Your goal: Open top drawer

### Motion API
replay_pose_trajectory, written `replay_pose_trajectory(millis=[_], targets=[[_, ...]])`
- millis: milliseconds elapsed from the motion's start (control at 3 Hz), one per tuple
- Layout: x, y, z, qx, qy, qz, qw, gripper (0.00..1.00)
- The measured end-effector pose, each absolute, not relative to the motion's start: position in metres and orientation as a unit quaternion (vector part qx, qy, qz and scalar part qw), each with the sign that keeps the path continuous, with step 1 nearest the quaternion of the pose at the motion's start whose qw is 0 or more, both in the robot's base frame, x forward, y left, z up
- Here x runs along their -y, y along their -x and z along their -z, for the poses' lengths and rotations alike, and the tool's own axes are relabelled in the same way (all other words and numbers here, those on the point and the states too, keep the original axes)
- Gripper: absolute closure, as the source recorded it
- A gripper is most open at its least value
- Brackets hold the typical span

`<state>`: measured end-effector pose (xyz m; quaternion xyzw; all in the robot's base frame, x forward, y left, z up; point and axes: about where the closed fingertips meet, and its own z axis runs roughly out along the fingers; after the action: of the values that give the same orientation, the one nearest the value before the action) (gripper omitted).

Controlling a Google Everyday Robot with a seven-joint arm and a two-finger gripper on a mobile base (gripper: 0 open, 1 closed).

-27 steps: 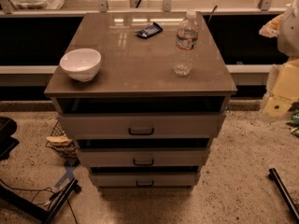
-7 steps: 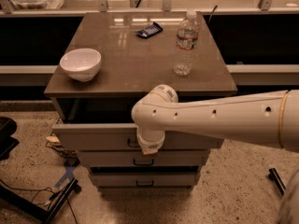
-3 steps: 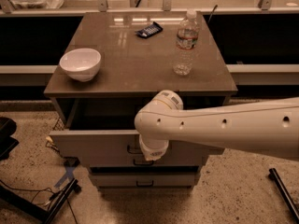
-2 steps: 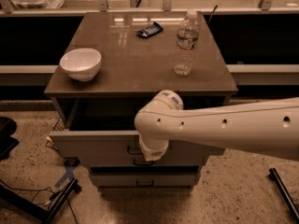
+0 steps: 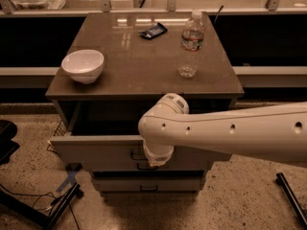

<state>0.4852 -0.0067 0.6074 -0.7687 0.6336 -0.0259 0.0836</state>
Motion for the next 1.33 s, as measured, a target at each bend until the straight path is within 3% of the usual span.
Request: replay_pose_trajectory(millis=[1333], targets=[[0.007, -0.4829, -0.6095, -0.633, 0.769, 0.03, 0.086, 1.0]])
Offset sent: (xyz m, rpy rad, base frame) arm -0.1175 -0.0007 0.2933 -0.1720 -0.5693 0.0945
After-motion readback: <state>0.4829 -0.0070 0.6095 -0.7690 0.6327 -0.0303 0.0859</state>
